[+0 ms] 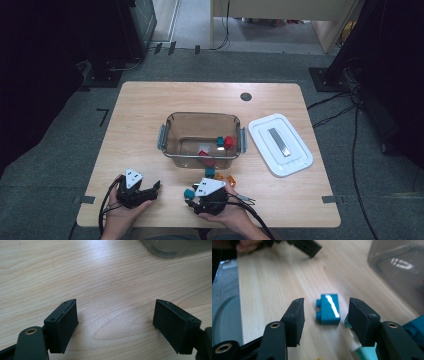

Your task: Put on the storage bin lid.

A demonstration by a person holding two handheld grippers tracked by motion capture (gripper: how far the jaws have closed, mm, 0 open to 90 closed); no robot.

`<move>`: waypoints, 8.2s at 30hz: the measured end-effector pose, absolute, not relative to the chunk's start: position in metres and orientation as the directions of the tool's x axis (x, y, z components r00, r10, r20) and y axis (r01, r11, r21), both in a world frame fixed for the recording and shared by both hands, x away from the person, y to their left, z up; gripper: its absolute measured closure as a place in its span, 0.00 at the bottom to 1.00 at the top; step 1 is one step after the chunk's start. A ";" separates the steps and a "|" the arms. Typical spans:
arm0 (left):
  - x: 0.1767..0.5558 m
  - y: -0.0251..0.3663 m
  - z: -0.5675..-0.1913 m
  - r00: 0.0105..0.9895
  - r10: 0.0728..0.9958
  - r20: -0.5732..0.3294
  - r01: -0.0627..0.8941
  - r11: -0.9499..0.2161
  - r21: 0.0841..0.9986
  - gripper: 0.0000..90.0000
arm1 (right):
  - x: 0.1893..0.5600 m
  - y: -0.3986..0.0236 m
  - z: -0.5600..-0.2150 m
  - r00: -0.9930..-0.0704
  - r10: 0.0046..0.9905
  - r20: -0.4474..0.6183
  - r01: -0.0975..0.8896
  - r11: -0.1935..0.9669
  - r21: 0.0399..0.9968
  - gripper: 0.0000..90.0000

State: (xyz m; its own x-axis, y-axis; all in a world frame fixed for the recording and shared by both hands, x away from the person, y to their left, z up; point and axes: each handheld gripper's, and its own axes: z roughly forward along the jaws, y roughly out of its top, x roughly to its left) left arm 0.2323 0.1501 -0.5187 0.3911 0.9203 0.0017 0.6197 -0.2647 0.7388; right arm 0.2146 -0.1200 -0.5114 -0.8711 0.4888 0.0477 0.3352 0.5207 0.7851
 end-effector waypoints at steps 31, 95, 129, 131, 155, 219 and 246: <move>0.233 0.150 -0.519 0.398 0.917 0.003 0.618 -0.271 0.738 0.22 | 0.224 -0.222 -0.517 -0.768 0.639 -0.032 0.410 0.531 0.742 0.75; 0.239 0.165 -0.519 0.469 0.883 0.003 0.601 -0.321 0.732 0.16 | 0.310 -0.246 -0.377 -0.677 0.732 0.074 0.435 0.317 0.843 0.56; 0.239 0.165 -0.519 0.469 0.883 0.003 0.602 -0.321 0.731 0.16 | 0.280 -0.277 -0.496 -0.686 0.713 0.146 0.554 0.381 0.740 0.41; 0.239 0.165 -0.519 0.469 0.883 0.002 0.602 -0.321 0.732 0.16 | 0.280 -0.275 -0.501 -0.693 0.706 0.145 0.554 0.393 0.734 0.42; 0.239 0.165 -0.519 0.469 0.883 0.003 0.601 -0.321 0.731 0.16 | 0.271 -0.296 -0.497 -0.641 0.759 0.116 0.557 0.356 0.751 0.67; 0.239 0.165 -0.519 0.468 0.883 0.004 0.601 -0.321 0.732 0.16 | 0.288 -0.257 -0.382 -0.688 0.721 0.080 0.431 0.318 0.844 0.52; 0.233 0.130 -0.515 0.382 0.923 -0.044 0.618 -0.220 0.755 0.69 | 0.254 -0.230 -0.488 -0.740 0.649 0.174 0.506 0.367 0.781 0.61</move>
